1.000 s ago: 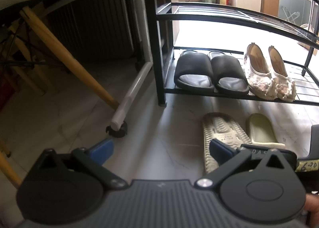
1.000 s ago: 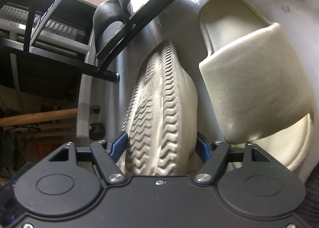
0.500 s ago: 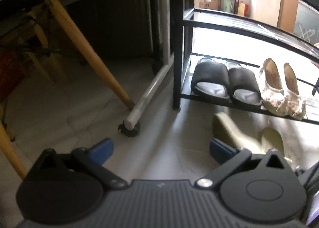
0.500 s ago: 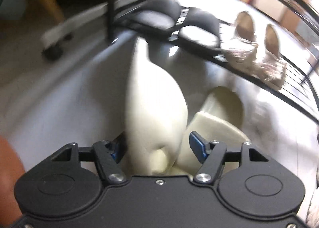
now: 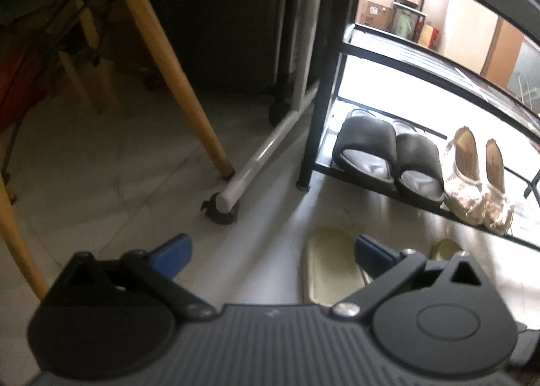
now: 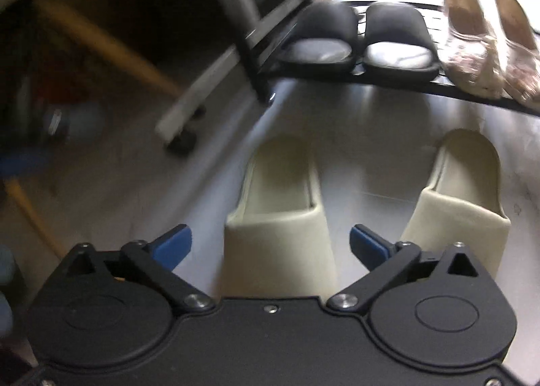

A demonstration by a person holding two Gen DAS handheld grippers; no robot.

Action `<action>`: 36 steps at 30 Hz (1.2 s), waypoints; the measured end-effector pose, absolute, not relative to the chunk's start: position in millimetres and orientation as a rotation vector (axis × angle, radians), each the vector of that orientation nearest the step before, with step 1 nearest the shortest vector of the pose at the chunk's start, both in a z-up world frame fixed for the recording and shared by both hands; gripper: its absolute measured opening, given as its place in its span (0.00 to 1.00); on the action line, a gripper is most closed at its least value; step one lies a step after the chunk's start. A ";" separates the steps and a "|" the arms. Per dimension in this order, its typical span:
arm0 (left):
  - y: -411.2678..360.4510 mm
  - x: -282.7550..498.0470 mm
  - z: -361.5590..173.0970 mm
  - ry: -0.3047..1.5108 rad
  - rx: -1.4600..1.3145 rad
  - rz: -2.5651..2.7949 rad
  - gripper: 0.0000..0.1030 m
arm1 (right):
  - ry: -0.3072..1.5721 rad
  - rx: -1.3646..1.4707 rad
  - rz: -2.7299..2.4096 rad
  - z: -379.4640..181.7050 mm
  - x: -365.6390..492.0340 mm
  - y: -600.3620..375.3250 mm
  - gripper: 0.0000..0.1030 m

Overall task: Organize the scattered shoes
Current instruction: 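Set the slide down beside the other beige slide with the right gripper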

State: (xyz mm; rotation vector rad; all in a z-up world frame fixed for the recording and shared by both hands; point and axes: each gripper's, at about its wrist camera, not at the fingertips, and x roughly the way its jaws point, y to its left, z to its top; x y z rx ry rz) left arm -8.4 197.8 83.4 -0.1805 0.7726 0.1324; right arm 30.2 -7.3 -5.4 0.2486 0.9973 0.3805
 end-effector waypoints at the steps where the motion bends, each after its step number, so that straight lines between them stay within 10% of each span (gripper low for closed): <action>1: 199.2 -7.5 82.8 0.776 -0.185 0.139 0.99 | 1.025 0.256 0.379 -11.2 35.4 -5.4 1.00; 11: 192.1 -6.8 84.4 0.755 -0.115 0.149 0.99 | 1.070 -0.137 0.396 -56.5 50.8 58.0 1.00; 36: 190.7 -1.8 82.2 0.760 -0.088 0.150 0.99 | 1.139 0.111 0.016 -69.0 77.2 -12.1 0.99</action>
